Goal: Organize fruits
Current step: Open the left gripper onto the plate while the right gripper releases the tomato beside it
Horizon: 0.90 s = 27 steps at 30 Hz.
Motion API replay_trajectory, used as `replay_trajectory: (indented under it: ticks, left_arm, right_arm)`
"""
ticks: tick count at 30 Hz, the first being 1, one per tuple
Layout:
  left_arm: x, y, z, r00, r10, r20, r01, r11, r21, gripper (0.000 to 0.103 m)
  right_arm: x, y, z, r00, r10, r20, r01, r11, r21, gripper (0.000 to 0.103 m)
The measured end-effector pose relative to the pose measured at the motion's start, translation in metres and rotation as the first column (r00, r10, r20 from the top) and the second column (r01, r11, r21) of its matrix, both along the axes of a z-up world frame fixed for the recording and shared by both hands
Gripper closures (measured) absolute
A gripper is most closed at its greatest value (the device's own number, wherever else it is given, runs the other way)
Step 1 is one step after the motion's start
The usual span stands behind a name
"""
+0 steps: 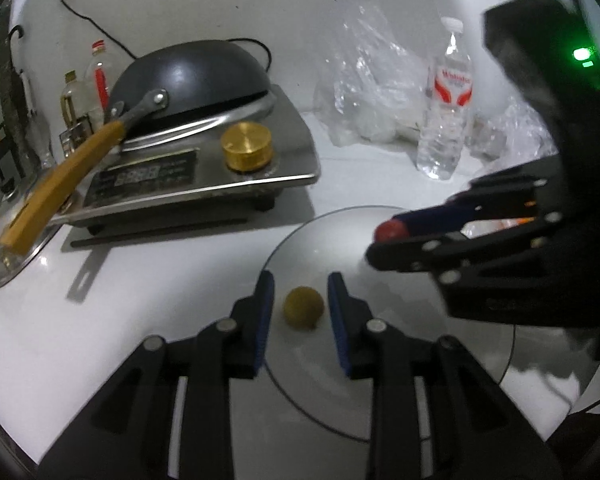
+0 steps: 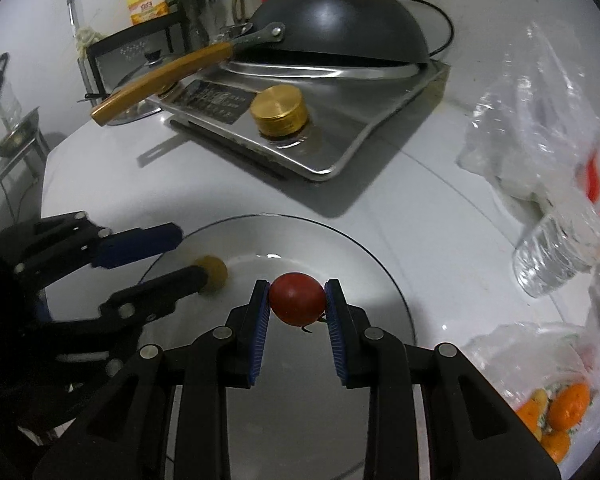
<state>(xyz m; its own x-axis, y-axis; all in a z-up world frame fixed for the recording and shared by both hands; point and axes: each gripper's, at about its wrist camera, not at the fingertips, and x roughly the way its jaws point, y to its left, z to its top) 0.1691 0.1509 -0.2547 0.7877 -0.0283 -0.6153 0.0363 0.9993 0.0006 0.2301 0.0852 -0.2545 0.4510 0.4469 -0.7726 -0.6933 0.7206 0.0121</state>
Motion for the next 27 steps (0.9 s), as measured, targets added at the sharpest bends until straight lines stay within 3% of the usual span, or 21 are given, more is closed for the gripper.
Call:
replay_trajectory:
  ticks: [8, 13, 27]
  left_arm:
    - [-0.015, 0.017, 0.005, 0.999, 0.039, 0.017, -0.038, 0.997, -0.069, 0.073]
    - [-0.022, 0.022, 0.004, 0.998, 0.054, 0.018, -0.052, 0.995, -0.080, 0.072]
    - [-0.035, 0.026, 0.011, 0.996, 0.083, 0.020, -0.080, 0.993, -0.087, 0.072]
  right_arm:
    - [0.010, 0.018, -0.006, 0.999, -0.010, -0.041, 0.010, 1.000, -0.003, 0.073]
    - [0.014, 0.021, -0.006, 0.995, -0.020, -0.100, 0.026, 0.997, 0.067, 0.073]
    - [-0.001, 0.013, 0.007, 0.997, -0.041, -0.067, 0.044, 0.998, 0.043, 0.073]
